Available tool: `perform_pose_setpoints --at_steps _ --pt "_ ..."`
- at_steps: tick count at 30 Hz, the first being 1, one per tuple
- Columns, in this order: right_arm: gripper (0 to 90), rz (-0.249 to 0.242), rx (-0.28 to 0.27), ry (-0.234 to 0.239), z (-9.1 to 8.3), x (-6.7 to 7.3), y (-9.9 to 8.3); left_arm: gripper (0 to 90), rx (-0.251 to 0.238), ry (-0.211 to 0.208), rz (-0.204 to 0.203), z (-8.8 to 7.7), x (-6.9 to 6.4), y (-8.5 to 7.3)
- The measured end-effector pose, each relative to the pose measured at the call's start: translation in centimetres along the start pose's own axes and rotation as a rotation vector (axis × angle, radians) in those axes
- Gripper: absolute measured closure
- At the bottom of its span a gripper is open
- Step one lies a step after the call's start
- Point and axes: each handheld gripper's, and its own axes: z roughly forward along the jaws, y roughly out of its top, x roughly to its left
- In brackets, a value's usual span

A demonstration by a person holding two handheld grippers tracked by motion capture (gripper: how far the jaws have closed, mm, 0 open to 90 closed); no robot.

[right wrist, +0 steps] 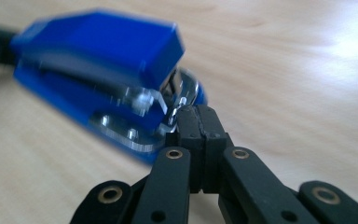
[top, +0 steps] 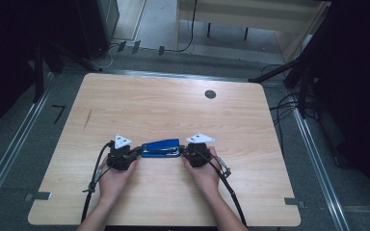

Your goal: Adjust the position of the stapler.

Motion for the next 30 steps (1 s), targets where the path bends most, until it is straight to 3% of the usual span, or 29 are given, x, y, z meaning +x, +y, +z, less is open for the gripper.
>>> perform_pose_setpoints --at_steps 3,5,8,10,17,30 --pt "90.0 0.02 -0.021 -0.019 -0.2 -0.7 0.5 90.0 -0.013 0.007 0.024 -0.2 -0.3 -0.2" --pt "90.0 0.021 -0.034 -0.02 -0.1 -1.3 1.3 90.0 -0.013 0.004 0.015 -0.6 -0.2 -0.4" --pt "90.0 0.006 -0.037 0.017 0.7 -1.8 2.7 90.0 -0.039 -0.015 -0.013 -1.7 -0.4 -1.2" --pt "90.0 0.0 -0.022 0.029 1.4 -1.8 3.0 90.0 -0.025 -0.028 0.004 -1.9 -0.9 -1.5" --pt "90.0 0.047 0.015 0.075 2.9 -2.5 2.6 90.0 0.001 -0.048 0.03 -1.3 -1.5 -1.5" --pt "90.0 0.017 0.022 0.115 3.6 -2.6 3.1 90.0 0.011 -0.058 0.022 -1.1 -1.4 -1.4"
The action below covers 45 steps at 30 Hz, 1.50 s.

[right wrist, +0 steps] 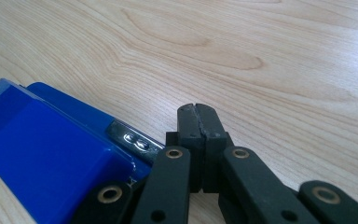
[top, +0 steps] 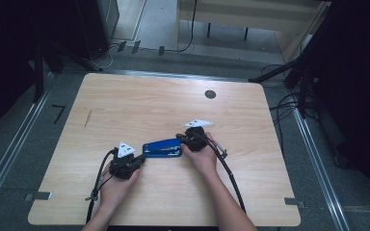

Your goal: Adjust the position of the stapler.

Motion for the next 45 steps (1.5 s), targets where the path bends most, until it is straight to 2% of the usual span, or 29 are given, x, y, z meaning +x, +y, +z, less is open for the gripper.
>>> perform_pose_setpoints --at_steps 5,8,11,12,14,33,35,36,39,42,45 --pt "90.0 0.006 0.008 0.031 -0.2 0.0 -0.2 90.0 0.0 0.002 0.004 0.0 0.0 0.0" --pt "90.0 -0.021 0.016 0.03 -0.5 0.5 -0.5 90.0 0.0 0.003 0.006 0.0 0.0 0.0" --pt "90.0 -0.035 0.011 0.012 -0.9 1.0 -0.9 90.0 0.001 0.0 0.004 -0.1 0.0 -0.1" --pt "90.0 -0.049 0.01 -0.017 -1.2 1.5 -1.3 90.0 0.001 -0.003 0.0 -0.1 0.1 -0.1" --pt "90.0 -0.071 0.006 -0.04 -1.4 1.9 -1.6 90.0 -0.001 -0.004 0.0 -0.1 0.1 -0.1" --pt "90.0 -0.085 -0.027 -0.078 -3.5 4.8 -4.6 90.0 -0.013 -0.014 -0.002 -0.5 0.1 -0.4" --pt "90.0 -0.097 -0.019 -0.084 -3.7 5.3 -4.8 90.0 -0.013 -0.016 0.005 -0.6 0.0 -0.4" --pt "90.0 -0.125 -0.001 -0.085 -3.9 5.8 -4.9 90.0 -0.015 -0.014 0.004 -0.6 0.0 -0.5" --pt "90.0 -0.155 0.022 -0.084 -4.1 6.2 -4.9 90.0 -0.015 -0.016 0.002 -0.7 -0.1 -0.6" --pt "90.0 -0.146 0.019 -0.082 -4.2 6.1 -5.0 90.0 -0.024 -0.017 0.005 -0.9 -0.4 -0.8" --pt "90.0 -0.121 -0.02 -0.076 -5.1 6.1 -5.5 90.0 -0.04 -0.031 0.012 -1.2 -0.8 -1.0"
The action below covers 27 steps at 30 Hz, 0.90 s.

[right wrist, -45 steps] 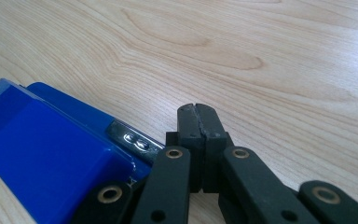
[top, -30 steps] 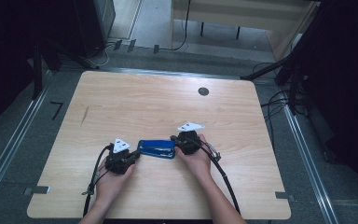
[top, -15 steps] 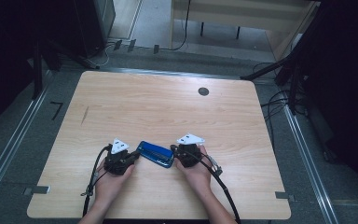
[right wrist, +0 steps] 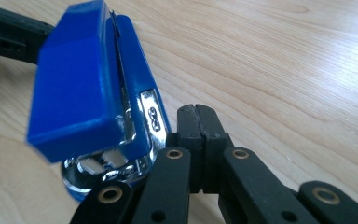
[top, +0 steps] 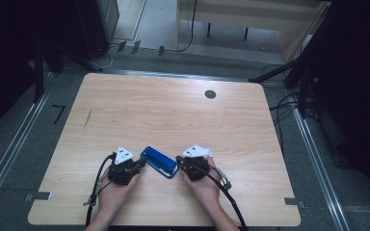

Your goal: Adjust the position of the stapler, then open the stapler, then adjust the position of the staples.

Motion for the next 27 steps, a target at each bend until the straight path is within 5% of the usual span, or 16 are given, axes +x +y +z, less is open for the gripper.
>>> perform_pose_setpoints --at_steps 9,27 --pt "90.0 0.025 -0.052 0.011 -3.1 0.3 -0.6 90.0 -0.039 -0.044 0.049 0.0 -2.3 -0.2" --pt "90.0 -0.033 -0.053 0.061 -3.4 1.8 -1.1 90.0 -0.057 -0.083 0.127 1.2 -4.7 0.0"
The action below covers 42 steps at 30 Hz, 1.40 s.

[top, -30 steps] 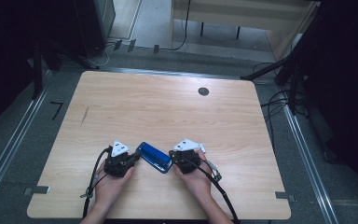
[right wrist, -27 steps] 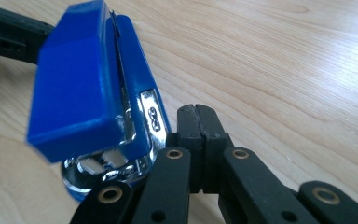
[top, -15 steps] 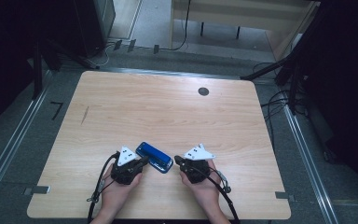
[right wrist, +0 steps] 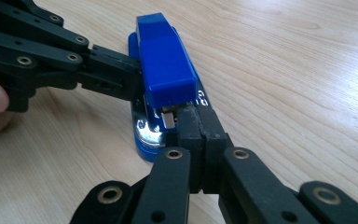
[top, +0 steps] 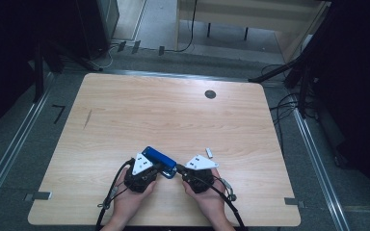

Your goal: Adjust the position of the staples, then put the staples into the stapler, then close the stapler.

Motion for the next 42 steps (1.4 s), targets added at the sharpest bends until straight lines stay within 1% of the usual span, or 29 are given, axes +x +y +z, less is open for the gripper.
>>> perform_pose_setpoints --at_steps 9,12,13,14,17,20,21,22,24,25,27,28,32,35,36,42 --pt "90.0 -0.013 0.004 0.003 0.1 0.3 0.0 90.0 -0.001 0.003 0.008 0.0 -0.1 0.0" --pt "90.0 -0.024 0.019 0.01 0.0 0.5 0.0 90.0 0.0 0.013 0.026 0.0 -0.3 0.0" --pt "90.0 -0.024 0.019 0.01 0.0 0.5 0.0 90.0 0.0 0.013 0.026 0.0 -0.3 0.0" --pt "90.0 -0.026 0.035 0.017 0.1 0.6 -0.1 90.0 -0.001 0.014 0.026 -0.1 -0.3 -0.1" --pt "90.0 -0.026 0.031 0.015 0.1 0.7 -0.1 90.0 0.0 0.013 0.02 -0.2 -0.1 -0.2" --pt "90.0 -0.025 0.022 0.028 -0.1 0.7 0.0 90.0 -0.002 0.03 0.003 -0.4 0.3 -0.2" --pt "90.0 -0.03 0.022 0.03 -0.1 0.8 0.0 90.0 0.037 0.051 0.002 -0.3 0.5 -0.2" --pt "90.0 -0.046 0.027 0.029 -0.1 1.1 0.1 90.0 0.042 0.033 -0.02 -0.3 0.9 -0.2" --pt "90.0 -0.046 0.026 0.031 -0.1 1.1 0.1 90.0 0.042 0.034 -0.025 -0.3 1.0 -0.2" --pt "90.0 -0.046 0.026 0.031 -0.1 1.1 0.1 90.0 0.042 0.034 -0.025 -0.3 1.0 -0.2" --pt "90.0 -0.038 0.021 0.032 0.0 1.1 0.1 90.0 0.042 0.041 -0.011 -0.2 0.9 -0.1" --pt "90.0 -0.033 0.02 0.033 0.0 1.1 0.0 90.0 0.029 0.031 0.004 -0.3 0.8 -0.1" --pt "90.0 -0.035 0.019 0.031 0.0 1.1 0.0 90.0 0.012 0.032 0.002 -0.3 0.7 -0.1" --pt "90.0 -0.033 0.019 0.034 0.0 1.1 0.0 90.0 0.021 0.029 -0.005 -0.2 0.8 -0.1" --pt "90.0 -0.035 0.018 0.033 0.0 1.1 0.0 90.0 0.038 0.033 0.0 -0.1 0.7 0.0" --pt "90.0 -0.039 0.015 0.037 -0.1 1.1 0.0 90.0 0.04 0.03 -0.006 -0.1 0.8 0.0"
